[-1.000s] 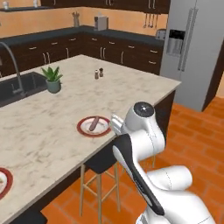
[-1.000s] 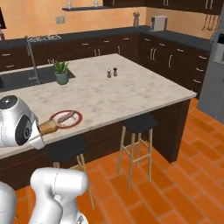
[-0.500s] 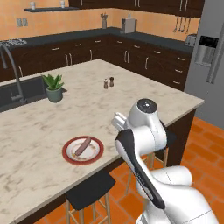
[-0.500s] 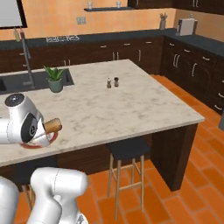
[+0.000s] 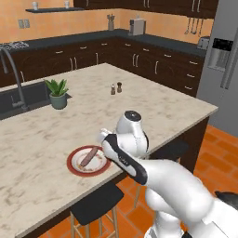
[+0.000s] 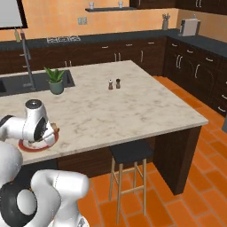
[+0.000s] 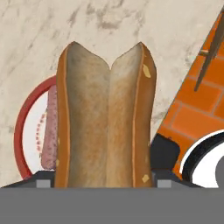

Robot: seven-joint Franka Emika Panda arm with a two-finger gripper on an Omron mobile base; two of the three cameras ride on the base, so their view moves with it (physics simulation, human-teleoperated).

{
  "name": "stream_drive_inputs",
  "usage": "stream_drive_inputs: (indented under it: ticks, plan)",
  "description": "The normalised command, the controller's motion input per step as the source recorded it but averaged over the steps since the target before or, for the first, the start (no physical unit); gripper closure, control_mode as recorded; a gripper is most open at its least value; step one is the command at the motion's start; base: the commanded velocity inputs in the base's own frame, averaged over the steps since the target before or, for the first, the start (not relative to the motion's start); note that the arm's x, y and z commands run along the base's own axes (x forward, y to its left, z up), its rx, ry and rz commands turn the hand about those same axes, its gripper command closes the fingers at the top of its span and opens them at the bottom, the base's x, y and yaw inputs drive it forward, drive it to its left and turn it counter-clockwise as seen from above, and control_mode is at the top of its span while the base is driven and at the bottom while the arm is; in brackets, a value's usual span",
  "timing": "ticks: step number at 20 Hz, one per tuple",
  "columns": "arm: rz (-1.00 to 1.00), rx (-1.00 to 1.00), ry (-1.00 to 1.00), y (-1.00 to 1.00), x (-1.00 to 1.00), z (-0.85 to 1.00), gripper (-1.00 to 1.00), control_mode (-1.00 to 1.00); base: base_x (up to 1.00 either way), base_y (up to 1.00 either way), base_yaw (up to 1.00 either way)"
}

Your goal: Place one bun and one sausage from the bowl on each plate.

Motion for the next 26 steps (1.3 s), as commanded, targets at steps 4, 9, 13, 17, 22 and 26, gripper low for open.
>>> stream_drive_inputs:
  ticks: [4,9,13,17,22,26]
  plan:
    - [0.01,-0.11,0.23,0.88,0.85,-0.86,1.0,-1.0,0.0,0.0,0.0]
    - [0.0,-0.07,0.15,0.52,0.67,-0.6,1.0,-1.0,0.0,0.0,0.0]
    - [0.0,-0.03,0.06,0.33,0.53,-0.3,-1.0,-1.0,0.0,0.0,0.0]
    - [0.0,0.0,0.0,0.01,-0.01,0.4,-1.0,-1.0,0.0,0.0,0.0]
    - [-0.08,0.0,-0.09,-0.14,-0.52,0.95,-1.0,-1.0,0.0,0.0,0.0]
    - [-0.02,-0.01,-0.03,-0.13,-0.22,0.14,-1.0,-1.0,0.0,0.0,0.0]
